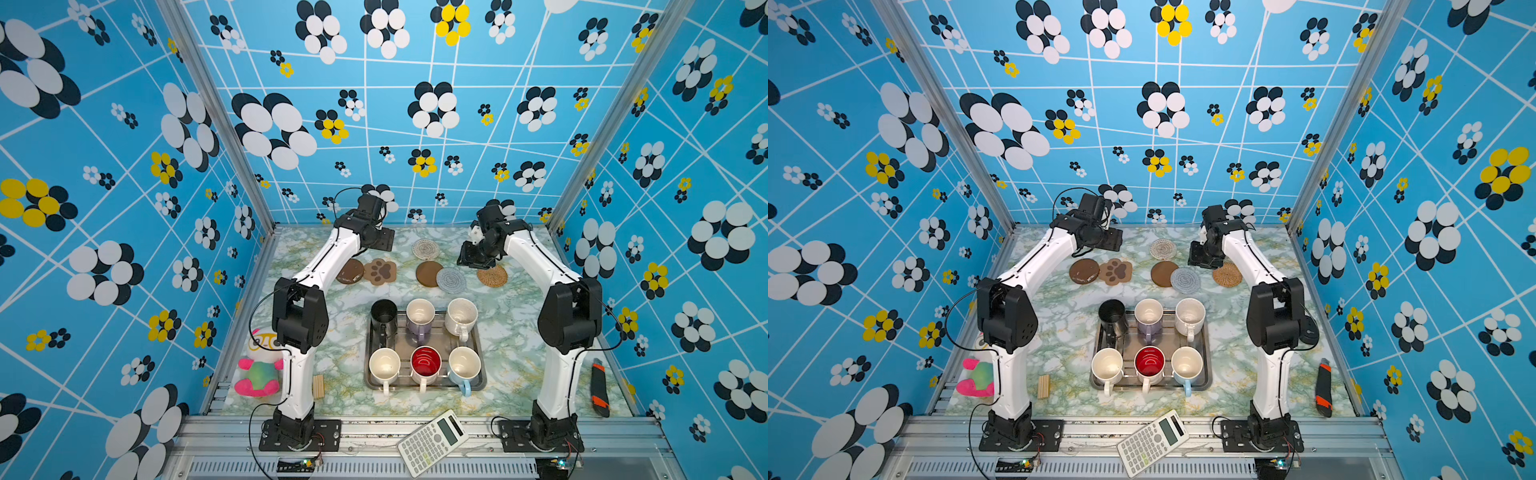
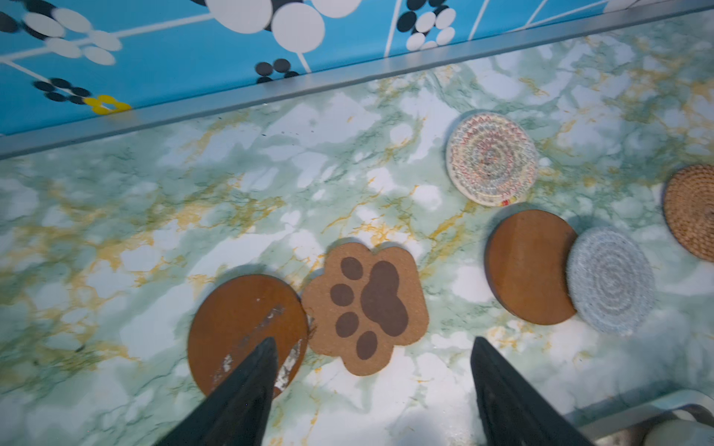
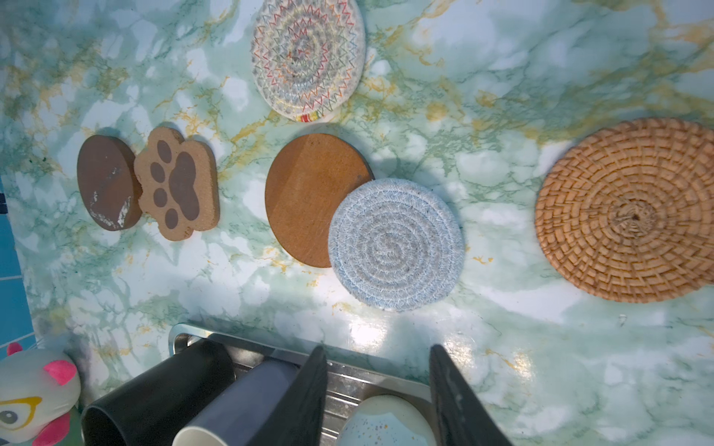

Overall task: Place cups on coasters
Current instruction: Move the coaster to the top-center of the table.

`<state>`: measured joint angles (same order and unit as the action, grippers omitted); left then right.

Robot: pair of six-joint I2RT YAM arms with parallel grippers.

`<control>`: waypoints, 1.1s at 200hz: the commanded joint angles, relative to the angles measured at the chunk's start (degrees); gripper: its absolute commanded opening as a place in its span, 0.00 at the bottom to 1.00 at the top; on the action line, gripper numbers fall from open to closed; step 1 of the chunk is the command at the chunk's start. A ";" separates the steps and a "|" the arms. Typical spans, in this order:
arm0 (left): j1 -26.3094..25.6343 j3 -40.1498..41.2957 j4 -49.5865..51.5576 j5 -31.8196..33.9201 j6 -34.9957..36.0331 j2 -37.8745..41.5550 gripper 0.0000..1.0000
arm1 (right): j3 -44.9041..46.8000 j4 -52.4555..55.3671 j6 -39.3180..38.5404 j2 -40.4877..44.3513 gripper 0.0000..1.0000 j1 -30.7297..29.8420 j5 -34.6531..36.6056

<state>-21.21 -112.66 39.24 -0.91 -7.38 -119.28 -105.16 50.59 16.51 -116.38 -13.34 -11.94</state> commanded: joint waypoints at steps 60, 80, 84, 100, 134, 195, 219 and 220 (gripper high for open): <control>-3.14 7.70 -6.75 -7.06 -6.10 2.47 0.77 | -4.79 2.93 -2.30 -4.14 0.46 -2.58 0.61; -3.40 8.99 -7.12 -7.18 -6.93 2.13 0.77 | -7.53 4.38 -3.09 -6.59 0.46 -3.47 1.58; -3.42 9.29 -7.31 -7.26 -7.14 2.22 0.77 | -8.32 4.88 -3.23 -7.29 0.46 -3.64 1.85; -3.66 10.09 -8.01 -7.66 -7.71 2.38 0.76 | -11.21 6.95 -3.77 -10.37 0.46 -4.44 3.54; -4.25 10.58 -8.13 -8.61 -8.00 2.44 0.76 | -15.07 9.59 -5.70 -14.23 0.48 -6.61 7.22; -4.89 11.45 -7.96 -8.50 -8.37 2.39 0.76 | -14.16 9.76 -8.32 -15.47 0.56 -9.49 11.30; -4.98 11.54 -7.87 -8.55 -8.44 2.48 0.76 | -13.03 9.27 -9.33 -15.37 0.56 -10.33 12.97; -4.98 11.52 -7.87 -8.52 -8.49 2.48 0.76 | -13.00 9.22 -9.36 -15.37 0.56 -10.36 13.07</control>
<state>-25.91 -101.95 31.24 -8.64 -15.25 -118.72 -119.50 59.22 9.06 -131.55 -23.07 -1.93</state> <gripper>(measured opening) 0.761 0.560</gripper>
